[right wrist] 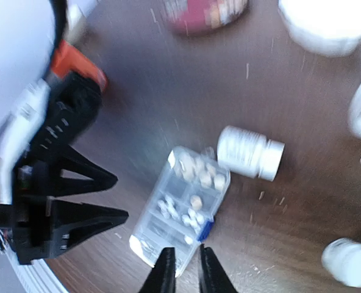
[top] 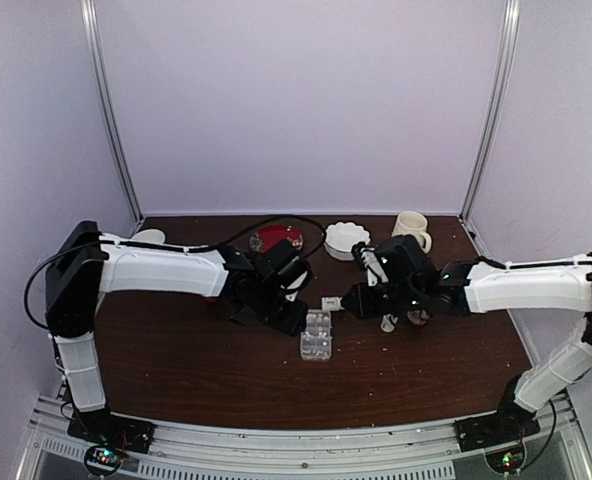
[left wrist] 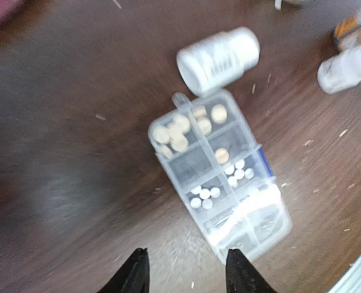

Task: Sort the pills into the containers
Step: Close the lid of the pill container, then reset both arms

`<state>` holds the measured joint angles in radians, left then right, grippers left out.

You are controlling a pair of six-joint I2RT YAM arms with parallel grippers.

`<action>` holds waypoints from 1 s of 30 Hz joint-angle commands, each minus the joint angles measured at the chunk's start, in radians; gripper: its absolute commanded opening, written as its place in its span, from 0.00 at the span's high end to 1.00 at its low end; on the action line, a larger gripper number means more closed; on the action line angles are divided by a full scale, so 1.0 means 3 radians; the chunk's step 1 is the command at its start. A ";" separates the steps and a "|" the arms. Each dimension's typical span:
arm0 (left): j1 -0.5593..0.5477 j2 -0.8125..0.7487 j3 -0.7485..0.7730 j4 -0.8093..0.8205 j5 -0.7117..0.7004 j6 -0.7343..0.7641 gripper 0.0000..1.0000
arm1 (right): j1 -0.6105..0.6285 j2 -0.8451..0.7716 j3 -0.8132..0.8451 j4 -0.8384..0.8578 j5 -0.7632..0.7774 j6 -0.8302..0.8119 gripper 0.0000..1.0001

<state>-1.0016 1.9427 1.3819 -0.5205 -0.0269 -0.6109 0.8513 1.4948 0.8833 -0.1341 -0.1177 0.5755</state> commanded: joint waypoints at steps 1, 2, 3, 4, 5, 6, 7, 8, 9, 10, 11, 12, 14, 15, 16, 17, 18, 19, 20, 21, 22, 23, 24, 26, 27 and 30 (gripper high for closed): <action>0.0078 -0.0825 0.0016 -0.0174 -0.0615 0.0204 0.51 | 0.0005 -0.0843 0.0091 -0.0242 0.0749 -0.0481 0.81; 0.0099 -0.0976 -0.0003 -0.0219 -0.0755 0.0248 0.47 | 0.0005 -0.1041 0.0057 -0.0249 0.0894 -0.0570 0.80; 0.0121 -0.1143 -0.0027 -0.0260 -0.0904 0.0294 0.42 | 0.0005 -0.1214 0.0023 -0.0253 0.1071 -0.0662 0.78; 0.0143 -0.1297 -0.0058 -0.0295 -0.1039 0.0354 0.38 | 0.0005 -0.1401 -0.0034 -0.0245 0.1252 -0.0771 0.74; 0.0176 -0.1463 -0.0096 -0.0323 -0.1185 0.0405 0.33 | 0.0005 -0.1583 -0.0085 -0.0210 0.1430 -0.0880 0.70; 0.0215 -0.1621 -0.0142 -0.0344 -0.1322 0.0449 0.23 | 0.0003 -0.1742 -0.0155 -0.0151 0.1616 -0.1012 0.65; 0.0273 -0.1772 -0.0196 -0.0354 -0.1448 0.0486 0.16 | 0.0001 -0.1909 -0.0222 -0.0078 0.1784 -0.1139 0.60; 0.0334 -0.1915 -0.0253 -0.0356 -0.1548 0.0521 0.10 | -0.0006 -0.2054 -0.0287 -0.0012 0.1986 -0.1246 0.56; 0.0413 -0.2031 -0.0313 -0.0356 -0.1602 0.0551 0.07 | -0.0023 -0.2196 -0.0323 0.0028 0.2081 -0.1334 0.52; 0.0504 -0.2154 -0.0370 -0.0360 -0.1629 0.0569 0.04 | -0.0054 -0.2310 -0.0339 0.0044 0.2126 -0.1415 0.51; 0.0598 -0.2263 -0.0410 -0.0365 -0.1648 0.0580 0.03 | -0.0082 -0.2388 -0.0325 0.0032 0.2156 -0.1500 0.50; 0.0673 -0.2360 -0.0456 -0.0360 -0.1676 0.0598 0.02 | -0.0103 -0.2454 -0.0313 0.0013 0.2201 -0.1578 0.47; 0.0768 -0.2558 -0.0569 -0.0293 -0.1826 0.0658 0.02 | -0.0117 -0.2547 -0.0330 0.0012 0.2383 -0.1747 0.31; 0.0790 -0.2665 -0.0647 -0.0217 -0.1937 0.0707 0.02 | -0.0117 -0.2590 -0.0364 0.0052 0.2507 -0.1805 0.21; 0.0814 -0.2770 -0.0739 -0.0132 -0.2048 0.0756 0.02 | -0.0119 -0.2638 -0.0429 0.0136 0.2646 -0.1869 0.11; 0.0849 -0.2864 -0.0859 -0.0014 -0.2151 0.0800 0.02 | -0.0129 -0.2698 -0.0519 0.0263 0.2741 -0.1980 0.03; 0.0905 -0.2958 -0.1024 0.0094 -0.2220 0.0836 0.02 | -0.0149 -0.2761 -0.0657 0.0534 0.2749 -0.2095 0.00; 0.0997 -0.3048 -0.1147 0.0189 -0.2241 0.0844 0.02 | -0.0205 -0.2832 -0.0811 0.0800 0.2673 -0.2207 0.00; 0.1108 -0.3131 -0.1268 0.0285 -0.2198 0.0845 0.03 | -0.0288 -0.2899 -0.0993 0.1055 0.2582 -0.2230 0.00; 0.1281 -0.3202 -0.1388 0.0381 -0.2152 0.0855 0.03 | -0.0420 -0.2945 -0.1133 0.1243 0.2448 -0.2185 0.00; 0.1393 -0.3275 -0.1548 0.0528 -0.2121 0.0890 0.03 | -0.0593 -0.2973 -0.1241 0.1361 0.2308 -0.2095 0.00; 0.1470 -0.3346 -0.1720 0.0718 -0.2120 0.0966 0.02 | -0.0762 -0.2980 -0.1327 0.1444 0.2195 -0.1995 0.00; 0.1528 -0.3421 -0.1897 0.0924 -0.2152 0.1048 0.02 | -0.0950 -0.2968 -0.1398 0.1518 0.2079 -0.1931 0.00; 0.1606 -0.3581 -0.2273 0.1393 -0.2303 0.1228 0.02 | -0.1274 -0.2886 -0.1569 0.1717 0.1942 -0.1918 0.00; 0.1676 -0.3636 -0.2457 0.1627 -0.2318 0.1292 0.03 | -0.1417 -0.2808 -0.1655 0.1828 0.1903 -0.1928 0.00; 0.1986 -0.3745 -0.2867 0.2180 -0.1956 0.1581 0.02 | -0.1814 -0.2384 -0.1832 0.2034 0.1538 -0.1922 0.01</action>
<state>-0.5022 0.8616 0.6487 -0.2104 -0.6750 -0.2764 0.4187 0.6647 0.3862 0.3271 0.4900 -0.0093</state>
